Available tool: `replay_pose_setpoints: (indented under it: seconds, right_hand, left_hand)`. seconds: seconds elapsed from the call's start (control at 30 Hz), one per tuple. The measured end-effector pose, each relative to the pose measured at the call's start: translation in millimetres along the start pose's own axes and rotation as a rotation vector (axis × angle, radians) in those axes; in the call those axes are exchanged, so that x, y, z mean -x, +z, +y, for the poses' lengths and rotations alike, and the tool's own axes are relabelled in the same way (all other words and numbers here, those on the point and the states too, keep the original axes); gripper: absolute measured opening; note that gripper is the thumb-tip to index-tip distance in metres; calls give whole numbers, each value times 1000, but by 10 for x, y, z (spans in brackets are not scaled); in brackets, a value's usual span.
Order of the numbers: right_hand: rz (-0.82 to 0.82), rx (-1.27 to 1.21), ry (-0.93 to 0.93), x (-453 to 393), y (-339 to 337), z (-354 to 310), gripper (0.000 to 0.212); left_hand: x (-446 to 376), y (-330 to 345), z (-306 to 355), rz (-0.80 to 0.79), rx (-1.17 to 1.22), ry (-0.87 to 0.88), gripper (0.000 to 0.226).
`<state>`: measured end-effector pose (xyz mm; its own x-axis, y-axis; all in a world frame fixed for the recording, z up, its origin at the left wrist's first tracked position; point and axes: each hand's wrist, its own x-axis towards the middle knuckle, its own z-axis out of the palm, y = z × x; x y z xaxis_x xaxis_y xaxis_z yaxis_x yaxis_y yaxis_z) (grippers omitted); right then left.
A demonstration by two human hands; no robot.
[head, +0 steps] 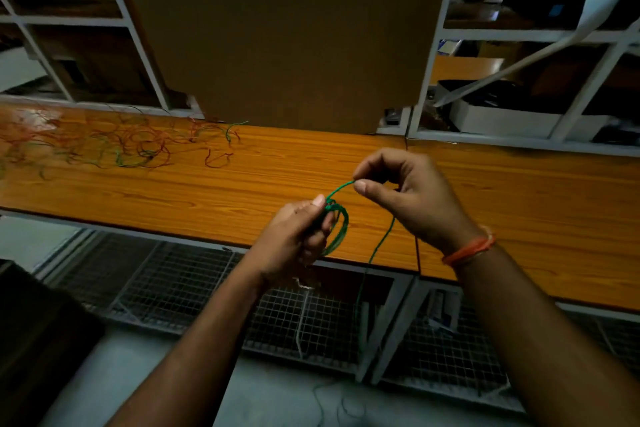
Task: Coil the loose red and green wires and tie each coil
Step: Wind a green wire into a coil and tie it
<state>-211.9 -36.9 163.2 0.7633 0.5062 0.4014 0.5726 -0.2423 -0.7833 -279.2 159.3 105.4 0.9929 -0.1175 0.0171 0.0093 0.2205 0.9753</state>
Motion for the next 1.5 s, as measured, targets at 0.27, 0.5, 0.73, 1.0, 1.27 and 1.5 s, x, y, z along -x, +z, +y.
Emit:
replay_pose_setpoints:
  seconds: [0.27,0.5,0.73,1.0,1.27,1.5]
  right_hand:
    - [-108,-637,488,155,293,423,23]
    - [-227,-1022,689,78,-147,620,35]
    - [18,-954,542,127,-331,771,37]
    - [-18,-788,458,199,-419,957,41]
    - [-71,-439,369,382,-464,1321,12]
    - [212,15,295,743,-499,1711,16]
  left_hand:
    - [-179,165,34,-176,519,-99,34]
    - [-475,611,-38,18,579,-145,32]
    - [-616,927,-175,-44,594,-188,37]
    - [-729,956,-282,-134,646,-256,26]
    - [-731,542,-256,-84,798,-180,22]
    - [-664,-53,-106,136,887,-13,27]
